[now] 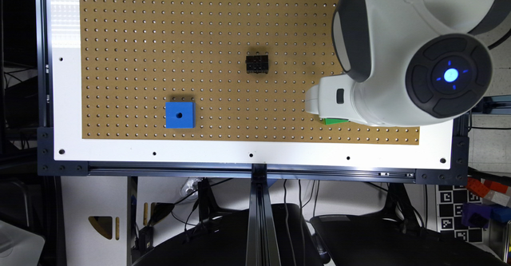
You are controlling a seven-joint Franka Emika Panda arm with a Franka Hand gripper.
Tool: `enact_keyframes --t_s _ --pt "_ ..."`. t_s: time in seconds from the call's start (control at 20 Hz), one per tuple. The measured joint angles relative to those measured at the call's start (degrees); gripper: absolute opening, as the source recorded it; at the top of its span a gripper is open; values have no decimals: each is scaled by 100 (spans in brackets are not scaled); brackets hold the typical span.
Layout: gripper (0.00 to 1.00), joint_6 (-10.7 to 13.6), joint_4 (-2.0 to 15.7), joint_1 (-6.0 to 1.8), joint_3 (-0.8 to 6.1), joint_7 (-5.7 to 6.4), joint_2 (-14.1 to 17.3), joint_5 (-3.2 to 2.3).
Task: Pick up green block.
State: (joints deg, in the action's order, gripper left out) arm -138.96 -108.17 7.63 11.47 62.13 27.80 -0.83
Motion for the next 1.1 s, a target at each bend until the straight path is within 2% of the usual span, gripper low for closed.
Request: enact_keyframes --t_s 0.15,0.3,0.5,0.9,1.0,1.1 --pt "100 -27 153 1 -1 0 197 -20" --pt "100 -83 198 3 -6 0 366 -41" --pt "100 -309 229 4 -12 0 629 -81" --pt "100 -341 266 5 -16 0 723 -86" --pt "100 -581 270 6 -25 0 970 -115" --pt "100 -585 292 6 -26 6 967 -134"
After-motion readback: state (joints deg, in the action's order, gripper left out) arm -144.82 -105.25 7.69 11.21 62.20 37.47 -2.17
